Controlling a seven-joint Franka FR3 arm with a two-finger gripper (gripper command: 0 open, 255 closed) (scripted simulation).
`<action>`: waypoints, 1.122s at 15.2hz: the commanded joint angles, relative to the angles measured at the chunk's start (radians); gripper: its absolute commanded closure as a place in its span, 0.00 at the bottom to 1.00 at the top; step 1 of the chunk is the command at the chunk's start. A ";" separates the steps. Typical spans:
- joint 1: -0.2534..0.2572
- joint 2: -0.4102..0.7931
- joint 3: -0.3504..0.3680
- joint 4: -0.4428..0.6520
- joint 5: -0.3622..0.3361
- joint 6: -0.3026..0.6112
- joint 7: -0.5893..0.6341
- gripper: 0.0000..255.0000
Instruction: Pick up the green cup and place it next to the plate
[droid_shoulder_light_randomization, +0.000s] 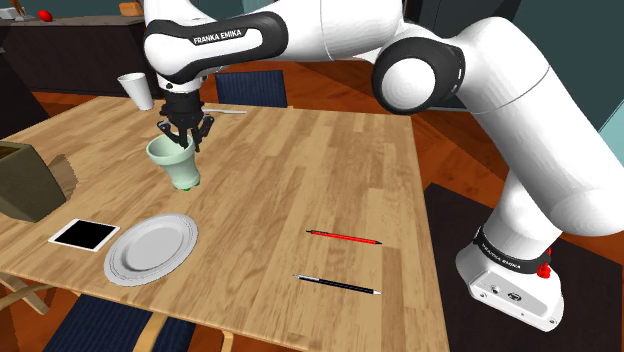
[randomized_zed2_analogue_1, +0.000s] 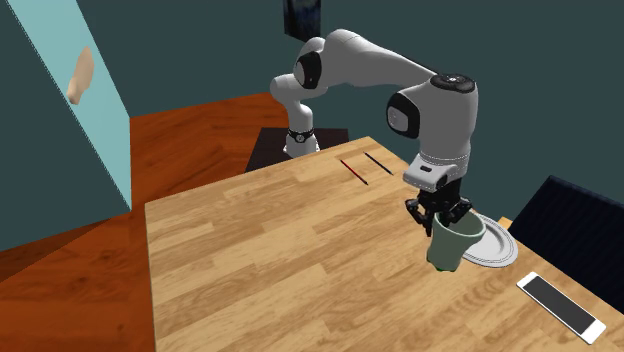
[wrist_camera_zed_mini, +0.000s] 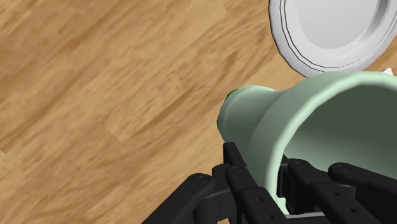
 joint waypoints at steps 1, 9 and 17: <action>-0.002 -0.007 0.000 -0.037 0.001 0.031 -0.004 1.00; -0.003 -0.004 0.000 -0.108 0.003 0.106 -0.010 1.00; -0.003 -0.004 0.000 -0.109 0.003 0.106 -0.010 0.00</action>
